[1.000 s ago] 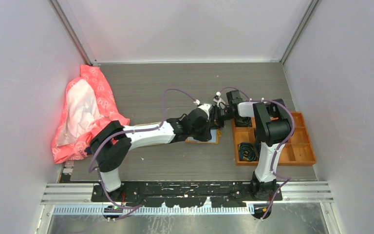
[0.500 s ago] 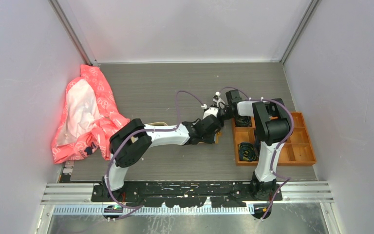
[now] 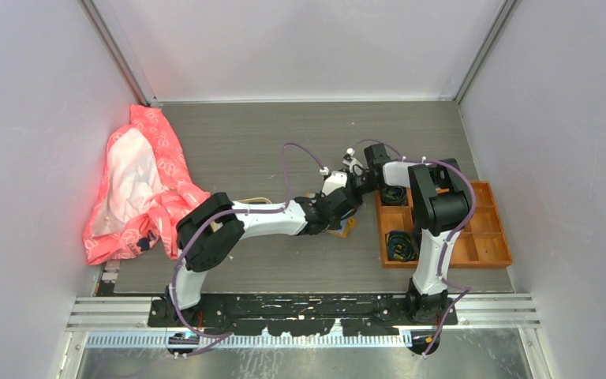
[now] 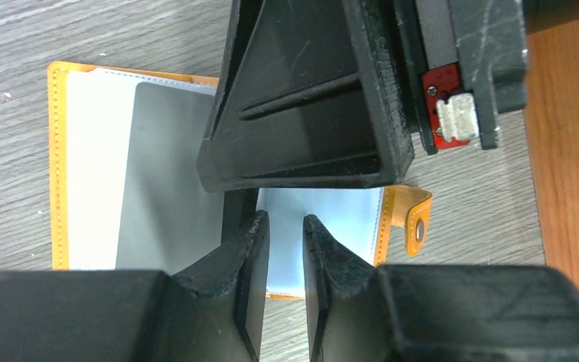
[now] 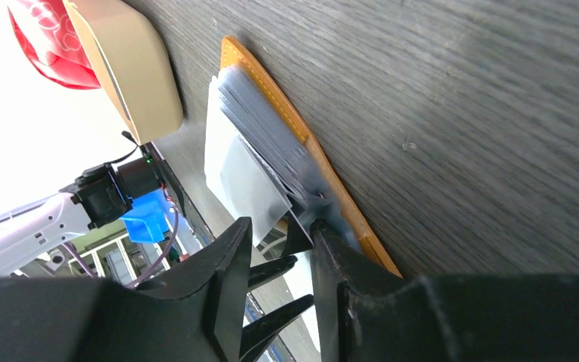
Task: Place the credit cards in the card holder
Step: Insert the credit card into the card holder.
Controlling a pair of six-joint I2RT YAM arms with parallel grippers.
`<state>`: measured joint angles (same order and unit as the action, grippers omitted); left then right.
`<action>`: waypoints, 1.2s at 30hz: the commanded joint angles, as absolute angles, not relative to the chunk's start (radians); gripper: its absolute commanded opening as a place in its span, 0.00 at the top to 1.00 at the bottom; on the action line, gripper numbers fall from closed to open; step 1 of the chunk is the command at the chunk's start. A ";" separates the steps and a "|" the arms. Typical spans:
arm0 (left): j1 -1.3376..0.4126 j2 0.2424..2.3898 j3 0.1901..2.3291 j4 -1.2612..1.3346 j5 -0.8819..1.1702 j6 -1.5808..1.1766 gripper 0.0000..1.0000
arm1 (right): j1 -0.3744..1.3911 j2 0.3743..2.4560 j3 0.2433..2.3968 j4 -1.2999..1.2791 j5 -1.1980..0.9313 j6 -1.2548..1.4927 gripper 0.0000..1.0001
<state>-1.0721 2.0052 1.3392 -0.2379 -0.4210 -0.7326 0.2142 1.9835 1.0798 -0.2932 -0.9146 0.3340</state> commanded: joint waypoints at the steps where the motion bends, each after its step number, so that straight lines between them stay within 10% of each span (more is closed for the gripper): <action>1: -1.071 1.927 1.341 -0.226 -0.469 -0.712 0.76 | 0.215 1.937 1.123 -0.338 -0.895 0.275 0.59; 36: -0.714 1.739 1.142 -0.176 0.098 -0.503 0.83 | 0.210 1.938 1.282 -0.719 -0.821 -0.061 0.58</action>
